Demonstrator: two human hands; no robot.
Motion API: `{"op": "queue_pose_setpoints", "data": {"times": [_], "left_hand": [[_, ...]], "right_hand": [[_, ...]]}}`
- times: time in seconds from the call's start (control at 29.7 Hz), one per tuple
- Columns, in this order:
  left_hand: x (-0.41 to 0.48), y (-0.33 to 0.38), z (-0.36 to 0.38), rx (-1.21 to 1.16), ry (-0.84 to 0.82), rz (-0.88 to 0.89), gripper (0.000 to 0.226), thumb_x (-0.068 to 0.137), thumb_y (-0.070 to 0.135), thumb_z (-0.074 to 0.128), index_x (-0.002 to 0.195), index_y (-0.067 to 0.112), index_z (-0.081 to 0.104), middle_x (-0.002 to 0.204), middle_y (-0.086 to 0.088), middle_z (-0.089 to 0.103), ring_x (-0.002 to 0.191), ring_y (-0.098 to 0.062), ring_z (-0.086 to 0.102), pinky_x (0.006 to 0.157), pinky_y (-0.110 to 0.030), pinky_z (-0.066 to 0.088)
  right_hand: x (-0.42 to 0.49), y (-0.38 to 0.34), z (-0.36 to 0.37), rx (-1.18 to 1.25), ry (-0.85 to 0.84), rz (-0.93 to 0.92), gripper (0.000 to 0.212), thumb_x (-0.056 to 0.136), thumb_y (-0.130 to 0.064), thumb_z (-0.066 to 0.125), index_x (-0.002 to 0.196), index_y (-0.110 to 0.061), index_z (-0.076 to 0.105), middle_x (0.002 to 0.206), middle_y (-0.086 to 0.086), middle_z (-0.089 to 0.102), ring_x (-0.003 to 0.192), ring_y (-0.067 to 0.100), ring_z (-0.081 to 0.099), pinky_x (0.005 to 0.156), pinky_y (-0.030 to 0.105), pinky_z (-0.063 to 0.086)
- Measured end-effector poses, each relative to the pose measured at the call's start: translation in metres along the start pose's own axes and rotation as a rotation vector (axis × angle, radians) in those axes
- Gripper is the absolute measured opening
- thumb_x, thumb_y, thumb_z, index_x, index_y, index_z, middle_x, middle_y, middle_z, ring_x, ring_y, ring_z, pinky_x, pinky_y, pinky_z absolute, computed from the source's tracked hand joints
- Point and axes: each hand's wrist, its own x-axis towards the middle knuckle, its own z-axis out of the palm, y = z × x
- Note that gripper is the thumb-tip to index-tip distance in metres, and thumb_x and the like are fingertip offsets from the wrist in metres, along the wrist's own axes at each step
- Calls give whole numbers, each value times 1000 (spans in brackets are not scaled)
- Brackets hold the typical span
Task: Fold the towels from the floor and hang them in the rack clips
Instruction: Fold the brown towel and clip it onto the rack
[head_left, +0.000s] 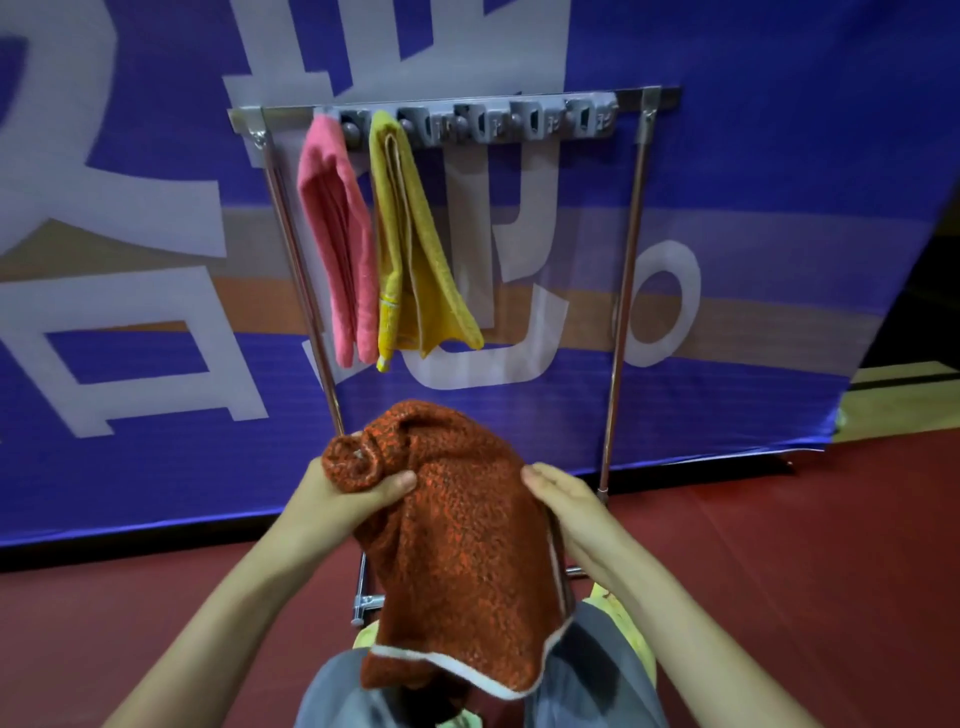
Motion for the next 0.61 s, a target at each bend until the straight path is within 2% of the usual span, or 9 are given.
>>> {"op": "queue_pose_setpoints", "data": {"times": [0.07, 0.1, 0.2, 0.27, 0.34, 0.4, 0.47, 0.54, 0.61], "left_hand": [[-3, -5, -6, 19, -149, -81, 88, 21, 40, 90, 101, 21, 58, 83, 9, 74, 79, -5, 68, 65, -15, 53], [-5, -6, -6, 15, -242, -140, 98, 18, 44, 90, 106, 25, 54, 87, 7, 73, 81, -5, 68, 66, -15, 52], [-7, 5, 7, 26, -449, -246, 105, 25, 52, 87, 119, 33, 44, 110, 3, 65, 94, -1, 65, 73, -13, 50], [-5, 13, 21, 4, -484, -213, 94, 37, 46, 88, 119, 30, 44, 110, 11, 65, 98, 5, 62, 74, -10, 48], [-2, 19, 34, 10, -470, -129, 64, 60, 21, 82, 115, 25, 48, 100, 12, 68, 94, 5, 63, 74, -9, 48], [0, 25, 41, 73, -425, -89, 37, 74, 5, 70, 106, 17, 56, 88, 9, 71, 84, 3, 65, 71, -10, 48], [2, 25, 43, 102, -366, -48, 19, 77, 0, 65, 91, 13, 64, 73, 11, 73, 74, 1, 66, 66, -10, 49], [3, 23, 42, 91, -274, 25, 16, 76, -2, 64, 85, 11, 67, 69, 10, 72, 72, -2, 66, 67, -12, 51], [3, 20, 41, 76, -210, 77, 17, 76, -3, 64, 82, 12, 68, 68, 10, 72, 71, -3, 65, 68, -13, 51]], "right_hand": [[-1, -12, 1, 6, 37, -94, 23, 89, -18, 49, 69, -17, 60, 68, -5, 60, 65, 4, 53, 67, 20, 41], [-1, -19, 3, -35, 38, -145, 25, 89, -17, 49, 67, -18, 61, 66, -9, 60, 65, 1, 53, 68, 19, 41], [-5, -50, 18, -266, -47, -297, 27, 88, -12, 53, 64, -23, 61, 56, -17, 61, 60, -8, 51, 64, 10, 40], [-7, -67, 27, -380, -141, -367, 26, 86, -10, 55, 65, -25, 60, 56, -20, 61, 60, -10, 52, 64, 5, 39], [-11, -82, 35, -429, -235, -398, 25, 85, -11, 56, 66, -26, 61, 58, -21, 63, 62, -10, 54, 66, 5, 40], [-12, -92, 39, -482, -289, -414, 24, 84, -11, 58, 67, -27, 63, 61, -21, 64, 64, -9, 56, 67, 6, 41], [-11, -94, 36, -518, -264, -418, 22, 84, -12, 59, 69, -27, 63, 63, -20, 65, 67, -10, 56, 69, 6, 41], [-10, -85, 27, -501, -196, -366, 15, 86, -16, 56, 79, -26, 64, 75, -18, 65, 76, -11, 57, 74, 5, 41], [-9, -62, 14, -422, -92, -170, 19, 90, -27, 48, 100, -22, 64, 98, -12, 64, 94, -4, 57, 84, 9, 42]]}}
